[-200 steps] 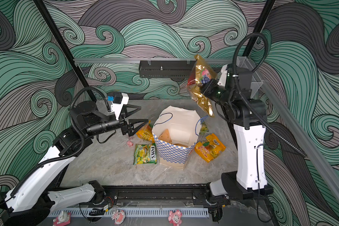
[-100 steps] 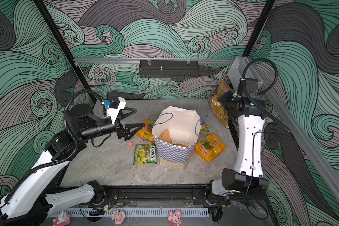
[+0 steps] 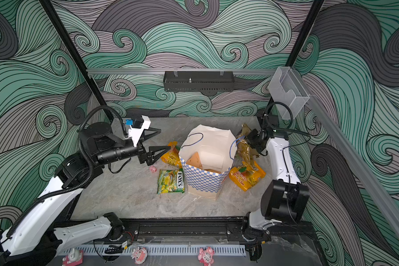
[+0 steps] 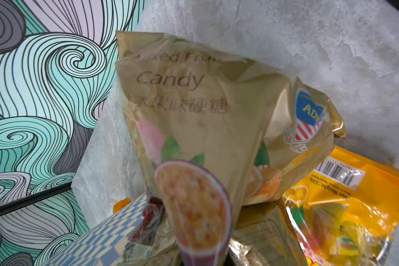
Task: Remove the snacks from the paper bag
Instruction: 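Lower the gold candy bag onto the table beside the bag and release, then raise the right gripper and move it over the bag opening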
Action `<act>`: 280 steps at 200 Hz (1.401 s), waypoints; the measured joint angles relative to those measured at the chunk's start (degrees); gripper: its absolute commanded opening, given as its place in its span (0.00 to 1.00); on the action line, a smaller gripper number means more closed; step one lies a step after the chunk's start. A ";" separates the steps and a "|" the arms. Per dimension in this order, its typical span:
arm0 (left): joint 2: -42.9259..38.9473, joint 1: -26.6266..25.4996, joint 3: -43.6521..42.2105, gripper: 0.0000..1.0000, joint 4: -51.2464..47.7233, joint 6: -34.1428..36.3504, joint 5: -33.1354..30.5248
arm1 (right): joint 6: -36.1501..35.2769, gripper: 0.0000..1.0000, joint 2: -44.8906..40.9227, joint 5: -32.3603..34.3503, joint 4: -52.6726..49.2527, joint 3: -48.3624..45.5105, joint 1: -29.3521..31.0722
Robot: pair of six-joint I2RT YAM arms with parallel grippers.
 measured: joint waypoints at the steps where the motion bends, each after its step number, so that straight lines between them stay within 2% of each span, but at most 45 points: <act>1: 0.00 0.00 0.00 0.91 0.02 0.00 -0.02 | -0.02 0.00 0.24 -0.04 0.28 -0.09 0.00; 14: -0.42 0.00 0.00 0.91 -0.11 0.00 -0.70 | -0.61 0.00 3.17 -0.07 2.16 -0.52 0.35; 29: -1.14 0.00 -0.07 0.90 -0.31 -0.02 -1.53 | -1.60 0.07 6.75 -0.13 3.52 -0.42 0.81; 48: -2.03 0.00 -0.09 0.91 -0.44 -0.04 -2.32 | -2.75 0.35 10.47 -0.70 4.94 0.00 2.10; 63: -2.45 0.00 -0.11 0.91 -0.61 -0.02 -2.99 | -2.91 0.47 11.52 -1.55 5.84 0.17 3.13; 107: -2.51 0.00 -0.68 0.91 -0.83 -0.02 -3.80 | -3.85 0.62 9.11 -1.25 5.84 0.85 3.80; 133: -2.32 0.00 -0.79 0.91 -0.98 0.00 -3.96 | -4.50 0.66 4.22 0.81 3.28 2.62 2.19; 162: -2.01 0.00 -0.76 0.91 -0.96 0.02 -3.96 | -4.37 0.70 -1.97 2.95 0.33 9.11 0.70; 200: -0.46 0.00 -0.76 0.91 -0.96 0.00 -3.17 | -2.97 0.78 -8.90 2.40 0.15 18.21 3.04; 223: 0.79 0.00 -0.72 0.91 -0.76 0.00 -2.45 | -3.96 0.78 -10.62 1.60 0.02 25.05 8.90; 252: 2.45 0.00 -0.68 0.91 -0.13 0.00 -1.16 | -7.41 0.76 -9.81 2.40 -3.48 33.59 22.10; 280: 3.28 0.00 -0.68 0.91 0.31 -0.02 -0.15 | -9.01 0.69 -8.57 5.49 -9.18 34.23 32.09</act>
